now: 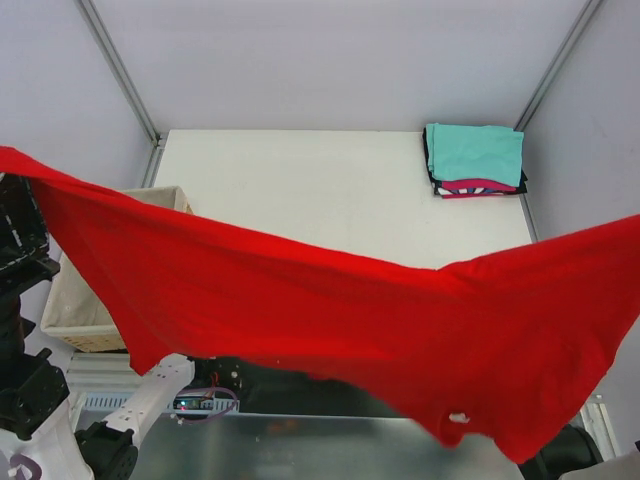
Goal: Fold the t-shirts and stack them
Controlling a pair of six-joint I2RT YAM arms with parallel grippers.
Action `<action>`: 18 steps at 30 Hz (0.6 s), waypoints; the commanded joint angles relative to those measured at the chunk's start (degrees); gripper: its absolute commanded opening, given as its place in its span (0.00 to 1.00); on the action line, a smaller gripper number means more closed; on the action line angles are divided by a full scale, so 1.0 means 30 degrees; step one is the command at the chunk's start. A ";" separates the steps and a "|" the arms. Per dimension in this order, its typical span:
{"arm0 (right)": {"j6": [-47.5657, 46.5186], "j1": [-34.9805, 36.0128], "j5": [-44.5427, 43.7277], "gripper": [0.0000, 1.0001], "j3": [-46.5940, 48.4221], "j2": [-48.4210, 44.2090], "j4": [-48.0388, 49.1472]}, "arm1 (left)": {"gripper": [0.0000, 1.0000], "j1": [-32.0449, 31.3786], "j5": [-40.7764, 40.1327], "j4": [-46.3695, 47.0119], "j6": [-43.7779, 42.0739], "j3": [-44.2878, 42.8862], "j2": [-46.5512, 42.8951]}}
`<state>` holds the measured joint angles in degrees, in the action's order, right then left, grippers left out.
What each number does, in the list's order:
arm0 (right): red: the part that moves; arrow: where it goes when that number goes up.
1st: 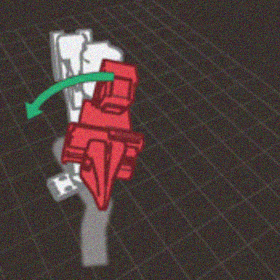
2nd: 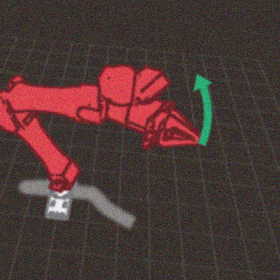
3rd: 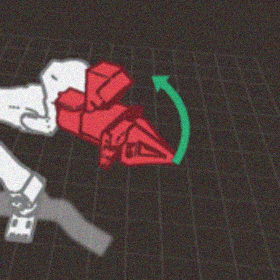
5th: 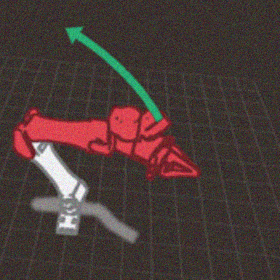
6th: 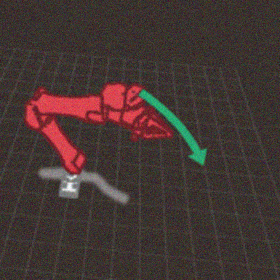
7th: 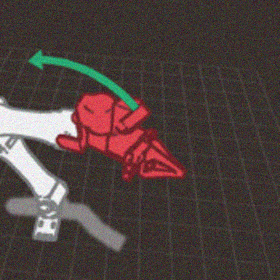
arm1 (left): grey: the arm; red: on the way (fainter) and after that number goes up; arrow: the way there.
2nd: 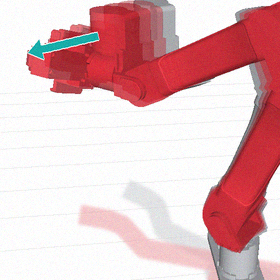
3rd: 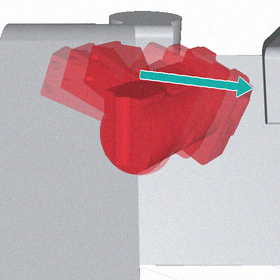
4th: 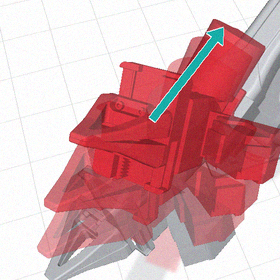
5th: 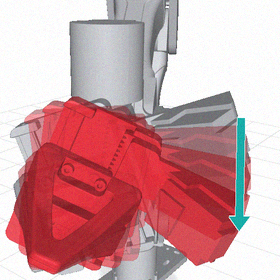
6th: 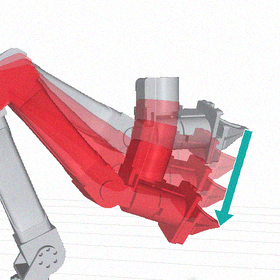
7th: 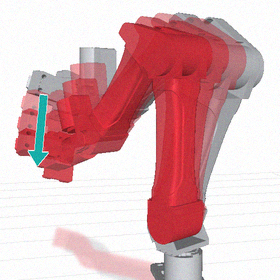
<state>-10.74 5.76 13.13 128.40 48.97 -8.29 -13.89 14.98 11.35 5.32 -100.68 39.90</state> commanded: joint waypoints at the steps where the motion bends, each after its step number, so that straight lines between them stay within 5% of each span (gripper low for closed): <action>1: 0.0443 -0.0162 0.0426 0.01 0.0473 0.0932 0.0420 | 0.00 -0.0028 0.0367 0.1194 0.0452 0.0923 0.0324; 8: 0.1146 -0.0221 0.0810 0.01 0.1584 0.3389 0.2142 | 0.00 -0.0028 0.0045 0.1313 0.0803 0.2008 0.0118; 18: 0.6623 -0.0221 0.2304 0.01 0.4193 0.8372 0.4932 | 0.00 -0.0028 -0.0043 0.0990 0.0980 0.2272 -0.0116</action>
<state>1.26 5.48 18.04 139.74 69.28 1.67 -13.89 14.98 11.57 7.22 -93.95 40.21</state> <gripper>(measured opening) 0.012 0.014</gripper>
